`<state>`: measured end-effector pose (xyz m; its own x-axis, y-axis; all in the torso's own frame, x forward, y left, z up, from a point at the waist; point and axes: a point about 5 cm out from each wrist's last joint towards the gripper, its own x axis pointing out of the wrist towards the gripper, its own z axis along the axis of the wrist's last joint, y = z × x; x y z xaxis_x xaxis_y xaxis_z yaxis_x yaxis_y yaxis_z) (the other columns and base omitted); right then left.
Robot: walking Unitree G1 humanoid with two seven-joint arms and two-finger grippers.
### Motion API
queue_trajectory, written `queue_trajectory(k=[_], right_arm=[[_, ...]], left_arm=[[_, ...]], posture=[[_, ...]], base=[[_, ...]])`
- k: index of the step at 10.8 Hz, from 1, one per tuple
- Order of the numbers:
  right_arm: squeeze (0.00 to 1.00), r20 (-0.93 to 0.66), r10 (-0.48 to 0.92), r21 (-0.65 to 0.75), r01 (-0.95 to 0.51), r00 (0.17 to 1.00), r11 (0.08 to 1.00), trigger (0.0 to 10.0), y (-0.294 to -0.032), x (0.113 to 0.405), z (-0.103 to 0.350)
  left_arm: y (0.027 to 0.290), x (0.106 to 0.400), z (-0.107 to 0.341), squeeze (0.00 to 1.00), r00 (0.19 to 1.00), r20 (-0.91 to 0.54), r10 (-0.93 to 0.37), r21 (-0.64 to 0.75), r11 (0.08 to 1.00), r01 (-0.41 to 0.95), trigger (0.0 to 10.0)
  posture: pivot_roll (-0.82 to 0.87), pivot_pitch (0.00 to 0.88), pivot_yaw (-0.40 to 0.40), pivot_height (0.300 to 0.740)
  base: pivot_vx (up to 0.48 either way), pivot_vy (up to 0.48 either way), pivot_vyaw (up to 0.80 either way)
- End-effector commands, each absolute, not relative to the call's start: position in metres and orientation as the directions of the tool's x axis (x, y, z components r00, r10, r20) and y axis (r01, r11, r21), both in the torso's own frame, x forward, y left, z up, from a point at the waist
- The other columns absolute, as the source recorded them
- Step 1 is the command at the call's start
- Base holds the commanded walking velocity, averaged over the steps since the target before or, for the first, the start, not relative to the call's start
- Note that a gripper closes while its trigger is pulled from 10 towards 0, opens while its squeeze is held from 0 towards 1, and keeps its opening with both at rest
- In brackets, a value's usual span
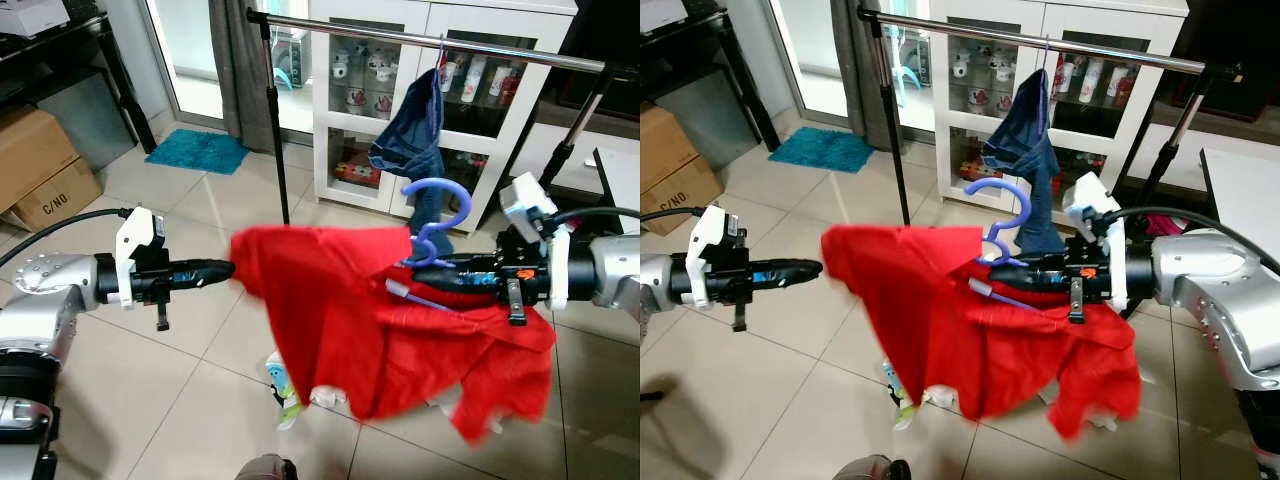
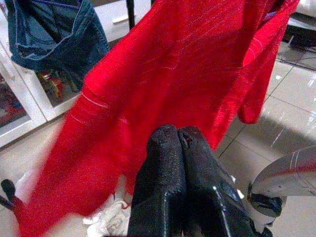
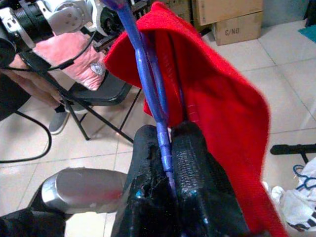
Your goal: Hang hanger
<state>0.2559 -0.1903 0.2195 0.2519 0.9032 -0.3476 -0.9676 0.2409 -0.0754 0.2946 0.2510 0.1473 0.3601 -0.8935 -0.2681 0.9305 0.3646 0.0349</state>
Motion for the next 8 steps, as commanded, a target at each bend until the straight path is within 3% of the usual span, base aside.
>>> queue_trajectory(k=[1,5,8], right_arm=[[0.0,-0.317,0.919,-0.124,-0.971,0.235,0.206,10.0,-0.187,0.254,0.232],[0.0,-0.318,0.914,-0.12,-0.967,0.252,0.225,10.0,-0.188,0.256,0.231],[0.0,-0.375,0.852,-0.129,-0.93,0.366,0.343,10.0,-0.198,0.266,0.218]], left_arm=[[0.252,0.299,0.154,0.0,0.383,-0.254,-0.888,0.065,0.379,0.923,0.0],[0.255,0.304,0.16,0.0,0.438,-0.234,-0.868,0.115,0.422,0.899,0.0],[0.275,0.293,0.194,0.0,0.494,-0.17,-0.853,0.154,0.472,0.868,0.0]], posture=[[-0.05,0.0,0.054,0.74],[-0.05,0.0,0.056,0.74],[-0.04,0.0,0.059,0.74]], base=[[0.0,0.0,0.0],[0.0,0.0,0.0],[0.0,0.0,0.0]])
